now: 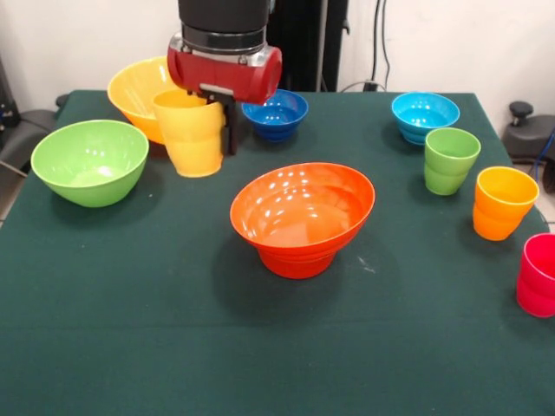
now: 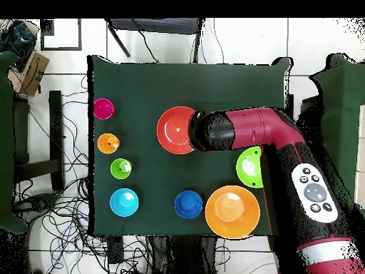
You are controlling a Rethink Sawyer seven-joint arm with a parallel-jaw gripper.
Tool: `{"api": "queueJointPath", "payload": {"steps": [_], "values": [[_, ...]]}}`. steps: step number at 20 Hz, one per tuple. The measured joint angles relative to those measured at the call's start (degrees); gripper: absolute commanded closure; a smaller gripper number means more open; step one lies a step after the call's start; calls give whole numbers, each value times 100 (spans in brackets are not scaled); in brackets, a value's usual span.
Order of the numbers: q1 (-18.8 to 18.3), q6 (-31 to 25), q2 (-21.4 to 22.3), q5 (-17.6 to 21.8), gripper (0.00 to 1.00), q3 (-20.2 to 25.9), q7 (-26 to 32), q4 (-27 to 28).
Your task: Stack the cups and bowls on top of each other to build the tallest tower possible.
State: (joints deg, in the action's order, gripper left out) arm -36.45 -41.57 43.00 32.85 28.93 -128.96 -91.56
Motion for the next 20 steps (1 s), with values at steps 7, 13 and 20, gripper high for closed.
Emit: {"api": "queueJointPath", "payload": {"steps": [7,13,20], "values": [[-377,-24,870,-508,100,262,8,-900],[-1114,-394,2356,-1766,100,648,285,-1747],[-1460,-922,3598,-2809,100,734,1034,-1860]]}}
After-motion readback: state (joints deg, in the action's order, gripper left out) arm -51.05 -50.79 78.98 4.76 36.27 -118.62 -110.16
